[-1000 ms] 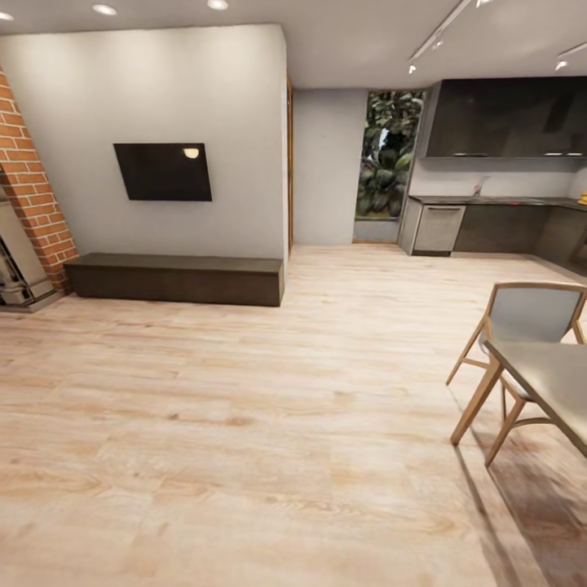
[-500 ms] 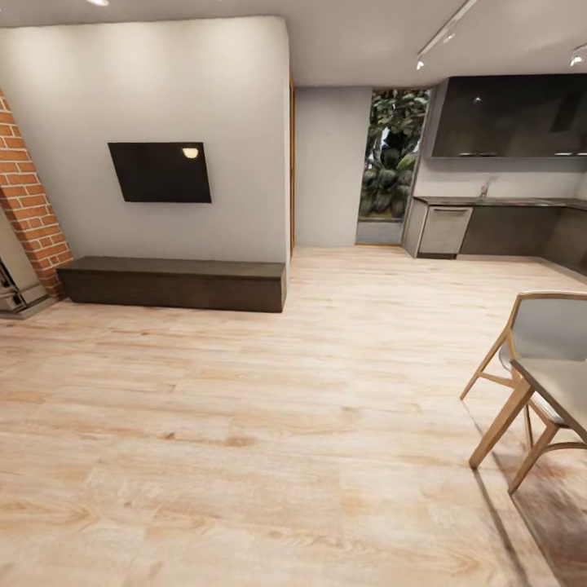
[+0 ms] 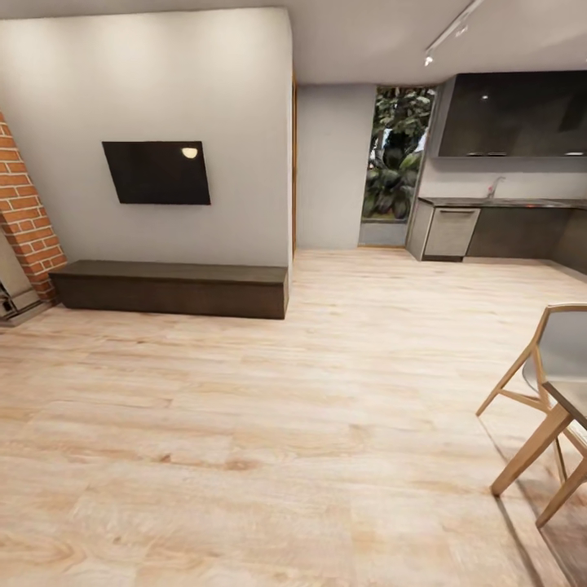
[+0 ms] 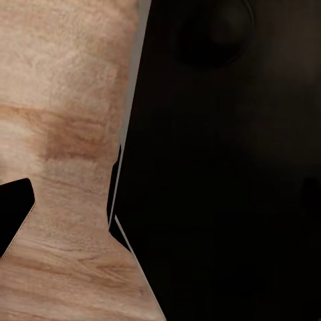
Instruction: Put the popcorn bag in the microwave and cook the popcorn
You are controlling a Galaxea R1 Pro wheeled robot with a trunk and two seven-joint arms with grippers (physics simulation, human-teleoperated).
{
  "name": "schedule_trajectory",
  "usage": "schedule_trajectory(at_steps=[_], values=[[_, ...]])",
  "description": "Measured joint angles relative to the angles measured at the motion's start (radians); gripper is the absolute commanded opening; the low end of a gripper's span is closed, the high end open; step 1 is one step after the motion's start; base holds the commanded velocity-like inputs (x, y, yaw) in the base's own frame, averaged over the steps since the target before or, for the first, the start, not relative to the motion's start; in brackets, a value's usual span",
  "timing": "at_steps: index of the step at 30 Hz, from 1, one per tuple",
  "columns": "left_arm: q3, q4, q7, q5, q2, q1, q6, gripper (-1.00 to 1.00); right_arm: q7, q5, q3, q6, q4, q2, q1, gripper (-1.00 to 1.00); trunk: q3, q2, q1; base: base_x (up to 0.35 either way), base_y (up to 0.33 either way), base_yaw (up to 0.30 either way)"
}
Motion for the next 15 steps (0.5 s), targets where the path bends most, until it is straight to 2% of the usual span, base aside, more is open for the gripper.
schedule_trajectory(at_steps=[15], values=[[-0.001,0.000,0.000,0.000,0.000,0.000,-0.001,1.00,0.000,0.000,0.000,0.000,0.000,0.000,0.000,1.00,0.000,0.000,0.000,0.330,0.079,0.000]])
